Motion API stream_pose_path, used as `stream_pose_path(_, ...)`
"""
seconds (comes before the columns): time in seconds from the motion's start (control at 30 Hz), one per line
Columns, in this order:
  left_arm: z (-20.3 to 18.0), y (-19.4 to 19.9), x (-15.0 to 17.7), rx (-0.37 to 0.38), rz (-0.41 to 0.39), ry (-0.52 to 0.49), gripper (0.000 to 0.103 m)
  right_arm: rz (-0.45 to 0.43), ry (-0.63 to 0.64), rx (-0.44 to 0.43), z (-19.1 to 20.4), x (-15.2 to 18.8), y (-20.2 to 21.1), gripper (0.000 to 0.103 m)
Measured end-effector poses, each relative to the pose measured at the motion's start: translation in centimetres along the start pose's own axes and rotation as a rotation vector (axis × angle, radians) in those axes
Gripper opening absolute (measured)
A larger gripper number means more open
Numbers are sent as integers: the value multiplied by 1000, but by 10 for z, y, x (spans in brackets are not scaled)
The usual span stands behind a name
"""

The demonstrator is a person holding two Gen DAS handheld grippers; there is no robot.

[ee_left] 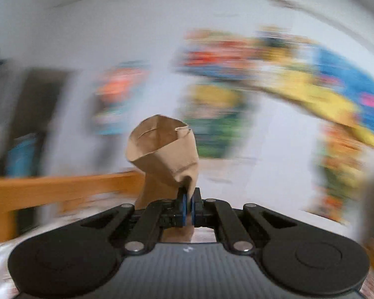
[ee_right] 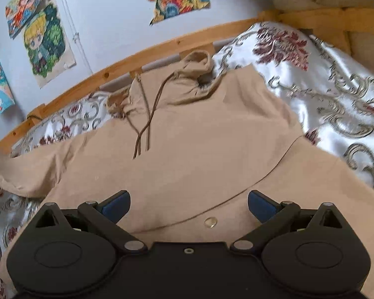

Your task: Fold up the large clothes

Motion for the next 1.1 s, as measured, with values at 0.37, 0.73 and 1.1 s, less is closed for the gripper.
stream_pose_path(0.37, -202, -19, 182, 663, 602, -166, 9, -146, -167, 70, -68, -34, 23, 100)
stream_pose_path(0.73, -129, -10, 218, 558, 736, -232, 73, -22, -247, -30, -70, -14, -1, 97)
stream_pose_path(1.1, 16, -76, 205, -19, 711, -176, 72, 73, -27, 4, -27, 20, -34, 64)
Point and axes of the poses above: each gripper's, at about its wrist camera, not at the fingertips, and y roughly against the way its jaws point, z to its left, x to its underside, the point moved 6 cm from there along -y, roughly the way its jaws point, and after that the axes turned 3 degrees about -y, right-handed, at the moved point
